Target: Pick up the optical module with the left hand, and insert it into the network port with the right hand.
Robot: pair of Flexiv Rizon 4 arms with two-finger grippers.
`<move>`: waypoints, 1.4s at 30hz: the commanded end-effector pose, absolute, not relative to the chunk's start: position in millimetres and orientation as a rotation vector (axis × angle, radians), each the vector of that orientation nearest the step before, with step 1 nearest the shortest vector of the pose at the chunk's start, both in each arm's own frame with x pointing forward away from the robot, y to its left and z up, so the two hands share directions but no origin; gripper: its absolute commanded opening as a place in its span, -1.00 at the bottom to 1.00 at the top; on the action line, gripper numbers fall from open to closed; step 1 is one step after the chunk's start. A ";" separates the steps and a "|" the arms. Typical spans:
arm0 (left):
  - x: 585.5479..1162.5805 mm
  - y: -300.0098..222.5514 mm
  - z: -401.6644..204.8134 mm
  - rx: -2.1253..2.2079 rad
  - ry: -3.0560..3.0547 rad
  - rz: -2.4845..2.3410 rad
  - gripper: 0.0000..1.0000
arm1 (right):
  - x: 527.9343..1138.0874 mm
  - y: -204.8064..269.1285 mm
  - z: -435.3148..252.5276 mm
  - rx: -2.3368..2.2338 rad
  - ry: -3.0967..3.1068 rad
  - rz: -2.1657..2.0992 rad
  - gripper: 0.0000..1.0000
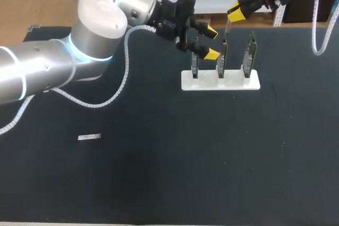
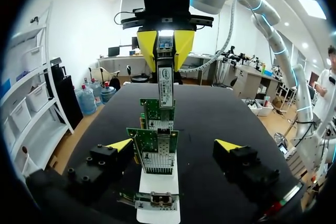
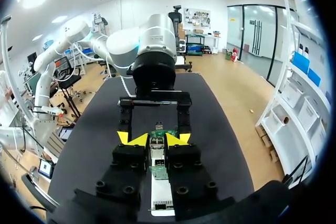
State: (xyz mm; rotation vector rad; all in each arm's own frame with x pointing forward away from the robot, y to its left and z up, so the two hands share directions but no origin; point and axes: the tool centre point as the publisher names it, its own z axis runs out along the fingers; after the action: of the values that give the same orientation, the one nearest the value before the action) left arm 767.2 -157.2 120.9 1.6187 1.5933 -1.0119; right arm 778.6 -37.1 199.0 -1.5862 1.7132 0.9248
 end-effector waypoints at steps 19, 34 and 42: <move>768.2 -158.0 118.6 1.652 1.608 -1.032 1.00 | 776.3 -35.5 198.9 -1.582 1.709 0.922 -1.00; 768.7 -158.5 118.0 1.659 1.632 -1.016 1.00 | 776.8 -36.0 199.3 -1.598 1.698 0.919 -1.00; 768.7 -158.5 118.0 1.659 1.632 -1.016 1.00 | 778.1 -34.2 197.3 -1.619 1.695 0.911 -1.00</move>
State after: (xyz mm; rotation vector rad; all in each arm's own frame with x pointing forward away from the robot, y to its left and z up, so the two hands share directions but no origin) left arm 766.1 -157.7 117.8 1.6531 1.6293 -1.0142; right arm 777.1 -35.4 197.6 -1.6173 1.6951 0.9111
